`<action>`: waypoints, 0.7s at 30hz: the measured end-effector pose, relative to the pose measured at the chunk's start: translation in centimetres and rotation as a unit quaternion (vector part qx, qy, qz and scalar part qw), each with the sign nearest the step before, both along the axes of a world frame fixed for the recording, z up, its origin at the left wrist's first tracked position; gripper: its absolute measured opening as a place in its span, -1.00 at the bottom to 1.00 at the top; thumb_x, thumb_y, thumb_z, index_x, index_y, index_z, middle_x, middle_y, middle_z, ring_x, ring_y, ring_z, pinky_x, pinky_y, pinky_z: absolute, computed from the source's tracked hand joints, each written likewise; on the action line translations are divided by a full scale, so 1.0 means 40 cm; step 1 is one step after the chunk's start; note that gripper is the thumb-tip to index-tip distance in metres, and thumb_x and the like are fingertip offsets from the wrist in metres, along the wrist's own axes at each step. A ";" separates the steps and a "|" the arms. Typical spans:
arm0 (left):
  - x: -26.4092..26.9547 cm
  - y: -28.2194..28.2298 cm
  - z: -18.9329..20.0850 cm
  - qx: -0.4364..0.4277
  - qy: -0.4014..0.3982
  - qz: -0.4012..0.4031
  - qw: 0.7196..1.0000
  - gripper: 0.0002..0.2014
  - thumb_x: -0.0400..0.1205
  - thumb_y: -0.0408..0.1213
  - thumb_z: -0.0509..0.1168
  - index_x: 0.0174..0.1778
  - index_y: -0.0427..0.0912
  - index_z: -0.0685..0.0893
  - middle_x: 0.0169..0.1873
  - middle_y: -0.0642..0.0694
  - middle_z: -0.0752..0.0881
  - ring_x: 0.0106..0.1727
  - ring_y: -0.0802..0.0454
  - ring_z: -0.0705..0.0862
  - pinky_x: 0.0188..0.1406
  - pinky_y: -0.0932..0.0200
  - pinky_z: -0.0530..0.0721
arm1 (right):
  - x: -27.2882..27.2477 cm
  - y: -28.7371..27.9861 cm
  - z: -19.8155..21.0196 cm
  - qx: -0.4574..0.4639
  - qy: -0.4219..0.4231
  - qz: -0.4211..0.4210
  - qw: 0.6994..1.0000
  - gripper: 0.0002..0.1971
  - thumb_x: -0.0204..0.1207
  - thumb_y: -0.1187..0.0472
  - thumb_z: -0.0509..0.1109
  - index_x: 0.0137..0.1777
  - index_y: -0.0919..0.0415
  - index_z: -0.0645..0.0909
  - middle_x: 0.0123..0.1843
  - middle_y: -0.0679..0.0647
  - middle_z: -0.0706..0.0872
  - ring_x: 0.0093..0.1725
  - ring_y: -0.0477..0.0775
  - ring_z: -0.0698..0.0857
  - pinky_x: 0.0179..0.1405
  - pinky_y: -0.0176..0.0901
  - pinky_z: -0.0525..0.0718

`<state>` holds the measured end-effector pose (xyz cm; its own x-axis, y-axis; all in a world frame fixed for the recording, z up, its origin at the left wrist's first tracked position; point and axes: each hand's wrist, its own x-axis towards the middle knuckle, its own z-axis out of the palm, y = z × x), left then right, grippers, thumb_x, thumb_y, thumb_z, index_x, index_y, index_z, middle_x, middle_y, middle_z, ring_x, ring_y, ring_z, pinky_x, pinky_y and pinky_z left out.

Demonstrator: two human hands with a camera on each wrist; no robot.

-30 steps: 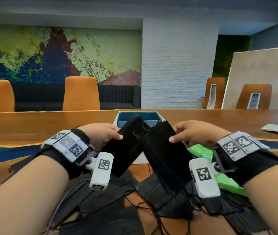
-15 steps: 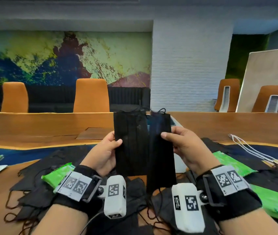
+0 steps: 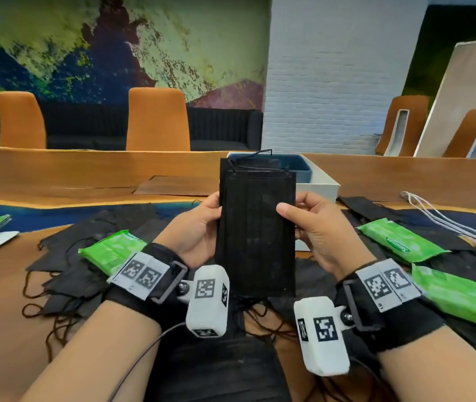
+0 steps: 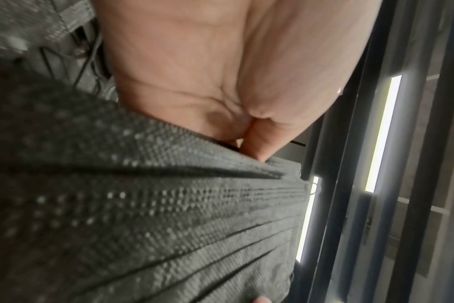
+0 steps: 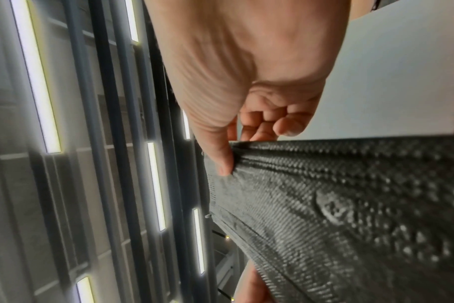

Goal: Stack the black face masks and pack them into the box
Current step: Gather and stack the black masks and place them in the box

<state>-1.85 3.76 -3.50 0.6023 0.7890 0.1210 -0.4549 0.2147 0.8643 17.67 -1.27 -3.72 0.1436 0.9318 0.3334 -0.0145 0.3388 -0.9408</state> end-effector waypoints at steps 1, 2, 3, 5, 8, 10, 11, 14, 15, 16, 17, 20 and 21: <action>0.001 -0.003 -0.005 -0.004 0.010 0.004 1.000 -0.66 0.75 -0.36 0.01 0.31 -0.06 0.61 0.12 -0.21 0.76 0.02 -0.08 0.79 -0.14 0.00 0.80 | -0.001 0.000 -0.006 -0.002 0.000 -0.005 1.000 -0.89 0.52 0.32 0.43 -0.15 0.09 0.65 -0.15 0.06 0.81 -0.08 0.15 0.68 -0.28 -0.12 0.50; 0.002 -0.005 -0.009 -0.009 0.015 0.009 1.000 -0.66 0.76 -0.34 0.00 0.33 -0.05 0.61 0.14 -0.21 0.76 0.04 -0.09 0.79 -0.11 -0.02 0.80 | -0.003 0.001 -0.008 0.001 0.001 -0.009 1.000 -0.89 0.52 0.33 0.42 -0.16 0.10 0.64 -0.18 0.03 0.82 -0.11 0.10 0.69 -0.31 -0.16 0.50; 0.003 -0.006 -0.011 -0.015 0.017 0.013 1.000 -0.66 0.77 -0.31 0.00 0.32 -0.03 0.61 0.13 -0.20 0.77 0.04 -0.08 0.79 -0.09 -0.03 0.79 | -0.003 0.001 -0.008 0.004 0.004 -0.012 1.000 -0.89 0.52 0.34 0.42 -0.16 0.10 0.63 -0.20 0.03 0.81 -0.14 0.08 0.70 -0.31 -0.16 0.51; 0.002 -0.004 -0.013 -0.022 0.021 0.017 0.999 -0.67 0.77 -0.24 -0.01 0.30 -0.01 0.63 0.12 -0.18 0.77 0.03 -0.06 0.78 -0.03 -0.07 0.76 | 0.000 0.001 -0.008 0.007 0.009 -0.014 1.000 -0.90 0.51 0.33 0.43 -0.15 0.12 0.62 -0.20 0.05 0.81 -0.15 0.06 0.71 -0.25 -0.11 0.52; 0.004 -0.005 -0.012 -0.020 0.053 0.007 0.998 -0.59 0.77 -0.02 -0.06 0.31 -0.05 0.62 0.18 -0.20 0.75 0.14 -0.12 0.74 0.18 -0.17 0.64 | 0.006 0.002 -0.010 0.008 0.005 -0.030 0.999 -0.90 0.51 0.32 0.43 -0.15 0.13 0.61 -0.21 0.06 0.79 -0.18 0.05 0.68 -0.29 -0.16 0.50; 0.008 -0.010 -0.012 -0.007 0.071 -0.011 0.997 -0.54 0.74 0.07 -0.05 0.28 -0.08 0.63 0.15 -0.20 0.76 0.12 -0.12 0.76 0.12 -0.13 0.66 | 0.010 0.004 -0.011 0.004 0.000 -0.039 0.999 -0.91 0.51 0.32 0.44 -0.16 0.13 0.60 -0.20 0.06 0.77 -0.21 0.02 0.64 -0.36 -0.22 0.49; 0.013 -0.014 -0.012 0.007 0.081 -0.015 0.997 -0.58 0.73 0.04 0.01 0.28 -0.09 0.63 0.13 -0.20 0.77 0.10 -0.12 0.77 0.04 -0.12 0.70 | 0.012 0.004 -0.010 0.003 -0.004 -0.038 0.999 -0.91 0.51 0.31 0.44 -0.16 0.14 0.60 -0.21 0.05 0.78 -0.22 0.01 0.64 -0.37 -0.24 0.49; 0.023 -0.017 -0.015 0.042 0.091 -0.010 0.995 -0.67 0.68 -0.36 0.20 0.37 -0.12 0.54 0.07 -0.23 0.78 -0.01 -0.12 0.78 -0.11 -0.11 0.79 | 0.016 0.009 -0.011 0.008 -0.012 -0.029 0.999 -0.92 0.50 0.31 0.44 -0.15 0.15 0.61 -0.22 0.04 0.79 -0.20 0.03 0.66 -0.30 -0.17 0.52; 0.026 -0.016 -0.017 0.046 0.090 -0.010 0.995 -0.63 0.65 -0.48 0.19 0.36 -0.13 0.53 0.04 -0.24 0.78 -0.02 -0.13 0.78 -0.10 -0.10 0.79 | 0.018 0.010 -0.012 0.012 -0.015 -0.026 0.999 -0.93 0.50 0.30 0.45 -0.14 0.15 0.61 -0.21 0.05 0.79 -0.18 0.05 0.68 -0.26 -0.13 0.54; 0.028 -0.012 -0.020 0.052 0.092 -0.008 0.994 -0.61 0.64 -0.55 0.17 0.36 -0.14 0.53 0.04 -0.23 0.78 0.00 -0.13 0.78 -0.06 -0.10 0.79 | 0.019 0.012 -0.012 0.016 -0.015 -0.025 0.999 -0.93 0.50 0.30 0.45 -0.11 0.15 0.61 -0.19 0.04 0.80 -0.15 0.05 0.70 -0.22 -0.09 0.57; 0.029 -0.012 -0.020 0.058 0.094 -0.003 0.994 -0.60 0.64 -0.58 0.15 0.34 -0.14 0.54 0.07 -0.22 0.78 0.04 -0.12 0.77 -0.02 -0.09 0.78 | 0.020 0.014 -0.012 0.020 -0.018 -0.026 0.999 -0.92 0.50 0.29 0.46 -0.10 0.13 0.60 -0.20 0.01 0.79 -0.16 0.01 0.71 -0.21 -0.11 0.59; 0.027 -0.013 -0.019 0.070 0.079 0.008 0.994 -0.63 0.66 -0.58 0.10 0.23 -0.07 0.59 0.05 -0.14 0.79 0.06 -0.06 0.77 0.00 -0.01 0.77 | 0.027 0.016 -0.016 0.023 -0.036 -0.041 0.998 -0.84 0.47 0.20 0.49 -0.06 0.05 0.56 -0.25 -0.08 0.69 -0.29 -0.19 0.65 -0.36 -0.30 0.56; 0.025 -0.015 -0.016 0.071 0.072 0.008 0.995 -0.63 0.67 -0.57 0.09 0.20 -0.06 0.59 0.04 -0.12 0.80 0.04 -0.05 0.78 -0.01 0.00 0.77 | 0.028 0.017 -0.017 0.012 -0.046 -0.039 0.998 -0.79 0.44 0.14 0.51 -0.02 0.03 0.54 -0.20 -0.05 0.65 -0.26 -0.18 0.64 -0.35 -0.29 0.55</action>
<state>-0.87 3.17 -4.13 0.6091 0.7797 0.1451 -0.3265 0.0798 0.9418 18.79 -0.61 -4.41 0.1819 0.9104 0.3715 0.0993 0.3588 -0.9281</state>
